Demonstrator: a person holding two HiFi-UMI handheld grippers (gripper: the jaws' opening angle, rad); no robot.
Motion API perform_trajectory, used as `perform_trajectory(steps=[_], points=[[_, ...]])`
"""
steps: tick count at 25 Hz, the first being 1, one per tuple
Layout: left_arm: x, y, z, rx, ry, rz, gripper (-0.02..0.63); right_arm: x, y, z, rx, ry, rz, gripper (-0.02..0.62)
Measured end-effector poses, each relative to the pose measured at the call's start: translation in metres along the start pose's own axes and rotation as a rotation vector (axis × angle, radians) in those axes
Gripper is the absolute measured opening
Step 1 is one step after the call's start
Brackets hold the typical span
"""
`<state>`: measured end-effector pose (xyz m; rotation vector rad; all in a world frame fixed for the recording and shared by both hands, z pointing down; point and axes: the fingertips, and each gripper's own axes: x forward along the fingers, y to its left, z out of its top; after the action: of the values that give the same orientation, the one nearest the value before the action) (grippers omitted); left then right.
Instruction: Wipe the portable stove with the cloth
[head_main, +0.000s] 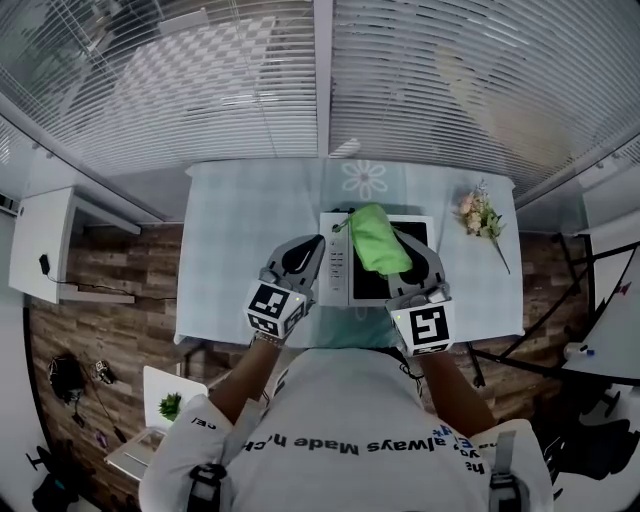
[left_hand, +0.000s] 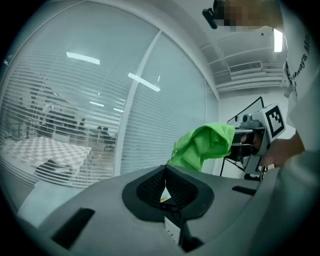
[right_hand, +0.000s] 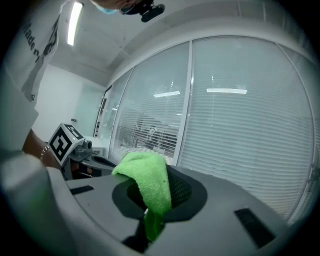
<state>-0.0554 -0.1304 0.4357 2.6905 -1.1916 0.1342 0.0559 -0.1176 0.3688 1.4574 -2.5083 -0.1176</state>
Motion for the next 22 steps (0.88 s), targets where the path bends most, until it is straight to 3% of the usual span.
perform_trajectory(steps=[10, 22], points=[[0.027, 0.025, -0.092, -0.054, 0.169, 0.000, 0.012, 0.074, 0.027, -0.074, -0.292, 0.138, 0.086, 0.026], [0.046, 0.040, -0.172, -0.093, 0.332, -0.015, 0.012, 0.151, 0.057, -0.177, -0.603, 0.365, 0.208, 0.026]])
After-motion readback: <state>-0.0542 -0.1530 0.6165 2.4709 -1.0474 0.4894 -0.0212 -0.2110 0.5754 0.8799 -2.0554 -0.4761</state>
